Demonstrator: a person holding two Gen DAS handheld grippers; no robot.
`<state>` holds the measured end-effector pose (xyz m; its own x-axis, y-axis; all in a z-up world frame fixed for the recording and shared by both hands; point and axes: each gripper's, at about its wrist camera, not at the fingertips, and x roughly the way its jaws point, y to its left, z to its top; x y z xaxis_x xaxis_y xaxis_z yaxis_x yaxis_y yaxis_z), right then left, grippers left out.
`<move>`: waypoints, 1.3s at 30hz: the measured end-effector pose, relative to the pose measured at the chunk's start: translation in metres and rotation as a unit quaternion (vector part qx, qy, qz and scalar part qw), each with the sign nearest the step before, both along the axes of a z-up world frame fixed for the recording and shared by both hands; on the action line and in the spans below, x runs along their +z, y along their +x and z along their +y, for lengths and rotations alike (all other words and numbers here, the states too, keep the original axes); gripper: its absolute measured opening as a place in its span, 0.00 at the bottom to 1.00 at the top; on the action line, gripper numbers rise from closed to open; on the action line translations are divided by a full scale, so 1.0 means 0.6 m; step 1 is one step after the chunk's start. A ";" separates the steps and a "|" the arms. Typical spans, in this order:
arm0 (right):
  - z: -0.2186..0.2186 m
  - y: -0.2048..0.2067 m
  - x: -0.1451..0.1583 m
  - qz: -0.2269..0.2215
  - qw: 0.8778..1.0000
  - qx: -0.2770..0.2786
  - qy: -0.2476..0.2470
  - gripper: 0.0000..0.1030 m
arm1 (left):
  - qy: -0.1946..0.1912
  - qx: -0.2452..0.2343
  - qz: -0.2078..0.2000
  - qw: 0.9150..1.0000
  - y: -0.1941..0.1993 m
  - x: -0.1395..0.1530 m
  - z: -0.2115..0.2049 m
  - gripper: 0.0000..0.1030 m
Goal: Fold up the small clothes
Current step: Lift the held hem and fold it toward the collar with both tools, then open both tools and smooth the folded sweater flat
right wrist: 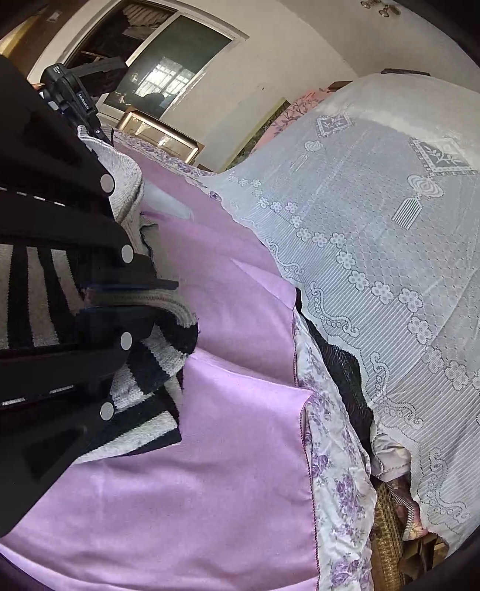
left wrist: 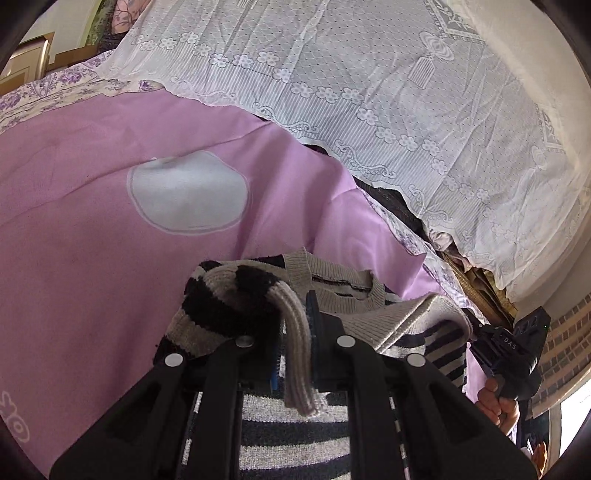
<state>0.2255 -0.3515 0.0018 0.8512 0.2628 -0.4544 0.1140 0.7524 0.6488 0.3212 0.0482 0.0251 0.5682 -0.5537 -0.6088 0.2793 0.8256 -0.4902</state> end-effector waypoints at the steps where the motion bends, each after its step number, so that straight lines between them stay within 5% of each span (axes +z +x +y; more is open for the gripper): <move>1: -0.001 0.010 -0.006 0.005 1.000 -0.001 -0.001 0.07 | 0.003 0.003 0.003 1.000 0.009 -0.008 -0.003 0.11; 9: -0.015 0.069 -0.069 0.051 0.999 -0.010 0.004 0.08 | 0.017 0.018 0.031 0.999 0.058 -0.072 -0.021 0.14; 12: -0.021 0.068 -0.073 0.049 0.999 -0.004 0.020 0.17 | 0.011 0.015 0.034 0.999 0.056 -0.072 -0.017 0.18; 13: -0.023 0.063 -0.069 0.042 0.999 -0.008 0.021 0.27 | 0.003 0.017 0.035 0.999 0.052 -0.068 -0.012 0.23; 14: -0.025 0.056 -0.063 0.033 0.999 -0.018 0.020 0.43 | -0.006 0.023 0.031 0.999 0.047 -0.061 -0.005 0.38; 15: -0.029 0.046 -0.055 0.023 0.999 -0.035 0.014 0.49 | -0.010 0.037 0.021 0.999 0.039 -0.052 0.004 0.49; 17: -0.036 0.026 -0.037 -0.001 0.998 -0.058 0.002 0.50 | -0.012 0.067 -0.014 0.998 0.014 -0.024 0.019 0.83; 18: -0.037 0.018 -0.028 -0.013 0.998 -0.060 0.002 0.50 | -0.005 0.079 -0.032 0.996 0.001 -0.008 0.022 0.86; 24: 0.058 0.021 0.001 -0.034 0.998 0.043 -0.039 0.36 | 0.015 -0.024 -0.039 0.999 -0.037 0.009 -0.074 0.86; 29: 0.172 0.041 -0.018 0.008 0.981 0.141 -0.132 0.34 | 0.152 -0.064 -0.054 0.985 -0.062 -0.054 -0.190 0.86; 32: 0.168 0.070 -0.061 0.068 0.973 0.120 -0.186 0.32 | 0.230 -0.052 -0.056 0.970 -0.053 -0.104 -0.213 0.95; 34: 0.120 0.083 -0.083 0.087 0.984 0.107 -0.109 0.21 | 0.222 -0.049 -0.054 0.972 -0.050 -0.102 -0.209 0.95; 35: 0.098 0.082 -0.085 0.094 0.989 0.087 -0.080 0.05 | 0.221 -0.044 -0.053 0.973 -0.051 -0.101 -0.204 0.96; 39: 0.045 0.074 -0.098 0.100 0.993 0.047 -0.027 0.00 | 0.216 -0.040 -0.057 0.974 -0.057 -0.099 -0.196 0.96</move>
